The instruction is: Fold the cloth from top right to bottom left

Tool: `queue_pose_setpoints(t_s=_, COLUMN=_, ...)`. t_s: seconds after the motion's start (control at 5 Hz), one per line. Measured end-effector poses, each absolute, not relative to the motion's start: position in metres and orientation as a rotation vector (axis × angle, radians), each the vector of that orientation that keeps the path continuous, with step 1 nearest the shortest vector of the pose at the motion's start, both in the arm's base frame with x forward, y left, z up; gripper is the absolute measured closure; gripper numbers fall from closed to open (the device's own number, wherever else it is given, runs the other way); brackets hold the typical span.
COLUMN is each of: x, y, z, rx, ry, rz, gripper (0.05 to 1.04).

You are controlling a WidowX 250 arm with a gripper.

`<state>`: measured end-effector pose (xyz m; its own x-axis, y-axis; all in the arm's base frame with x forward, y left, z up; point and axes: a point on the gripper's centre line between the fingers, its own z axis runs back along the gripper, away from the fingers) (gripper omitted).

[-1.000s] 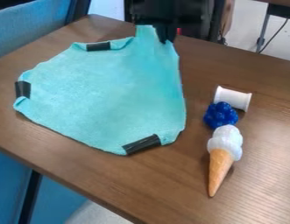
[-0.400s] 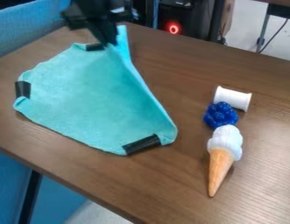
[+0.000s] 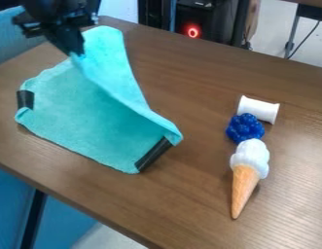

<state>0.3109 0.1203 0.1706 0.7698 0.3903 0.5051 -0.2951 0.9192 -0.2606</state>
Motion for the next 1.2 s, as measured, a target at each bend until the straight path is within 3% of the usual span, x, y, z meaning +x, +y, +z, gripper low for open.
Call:
queue_pose_setpoints(t_s=0.8, x=0.265, y=0.179, z=0.155, rx=-0.021, ry=-0.494, rz=0.396, gripper=1.012)
queue_pose_setpoints(t_s=1.0, x=0.26, y=0.182, z=0.152, rx=0.034, ry=-0.409, rz=0.416, gripper=0.866)
queue_pose_setpoints(t_s=1.2, x=0.262, y=0.182, z=0.157, rx=0.039, ry=-0.372, rz=0.382, gripper=0.611)
